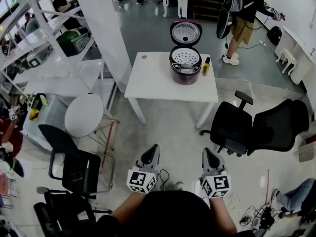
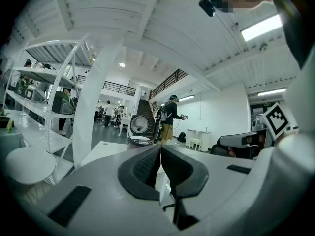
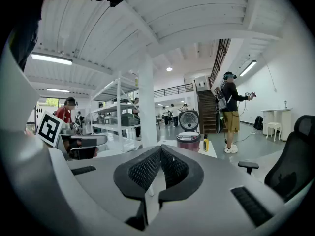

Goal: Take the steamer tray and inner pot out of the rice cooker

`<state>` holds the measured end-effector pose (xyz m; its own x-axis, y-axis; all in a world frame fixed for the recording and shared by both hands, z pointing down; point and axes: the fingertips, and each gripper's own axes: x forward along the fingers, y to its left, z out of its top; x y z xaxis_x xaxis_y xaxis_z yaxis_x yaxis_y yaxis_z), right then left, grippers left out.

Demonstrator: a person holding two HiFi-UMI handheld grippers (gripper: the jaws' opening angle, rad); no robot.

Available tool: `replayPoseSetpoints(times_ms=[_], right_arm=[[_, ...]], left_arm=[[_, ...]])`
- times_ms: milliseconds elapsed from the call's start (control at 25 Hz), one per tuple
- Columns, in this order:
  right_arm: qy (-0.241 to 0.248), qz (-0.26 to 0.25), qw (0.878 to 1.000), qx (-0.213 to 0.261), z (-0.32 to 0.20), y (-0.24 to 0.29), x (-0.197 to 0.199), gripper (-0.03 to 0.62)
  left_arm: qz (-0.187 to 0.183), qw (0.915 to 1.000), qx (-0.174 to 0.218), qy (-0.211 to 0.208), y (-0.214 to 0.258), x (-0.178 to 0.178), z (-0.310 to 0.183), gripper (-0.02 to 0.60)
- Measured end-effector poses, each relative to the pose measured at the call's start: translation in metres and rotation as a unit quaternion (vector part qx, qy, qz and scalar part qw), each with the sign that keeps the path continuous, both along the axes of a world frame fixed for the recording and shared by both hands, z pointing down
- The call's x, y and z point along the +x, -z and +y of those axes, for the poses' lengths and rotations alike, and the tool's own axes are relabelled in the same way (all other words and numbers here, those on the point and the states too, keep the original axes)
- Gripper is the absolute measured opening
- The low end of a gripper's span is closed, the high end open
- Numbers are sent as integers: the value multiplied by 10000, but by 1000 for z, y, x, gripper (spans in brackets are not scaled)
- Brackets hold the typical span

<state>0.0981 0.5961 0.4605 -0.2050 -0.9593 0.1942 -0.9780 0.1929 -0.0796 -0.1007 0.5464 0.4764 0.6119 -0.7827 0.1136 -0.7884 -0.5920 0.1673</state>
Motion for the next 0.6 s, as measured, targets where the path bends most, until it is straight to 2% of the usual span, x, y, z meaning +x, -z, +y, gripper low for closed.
replayPoseSetpoints(times_ms=[240, 440, 600], right_arm=[[-21, -96, 9998, -198, 12, -13, 14, 0], [-31, -110, 9998, -183, 21, -17, 25, 2], [-28, -96, 9997, -245, 22, -20, 36, 2]], left_arm=[[10, 10000, 12, -2, -3, 15, 9, 5], [20, 9998, -171, -46, -11, 25, 15, 6], [18, 9999, -132, -45, -12, 31, 15, 6]])
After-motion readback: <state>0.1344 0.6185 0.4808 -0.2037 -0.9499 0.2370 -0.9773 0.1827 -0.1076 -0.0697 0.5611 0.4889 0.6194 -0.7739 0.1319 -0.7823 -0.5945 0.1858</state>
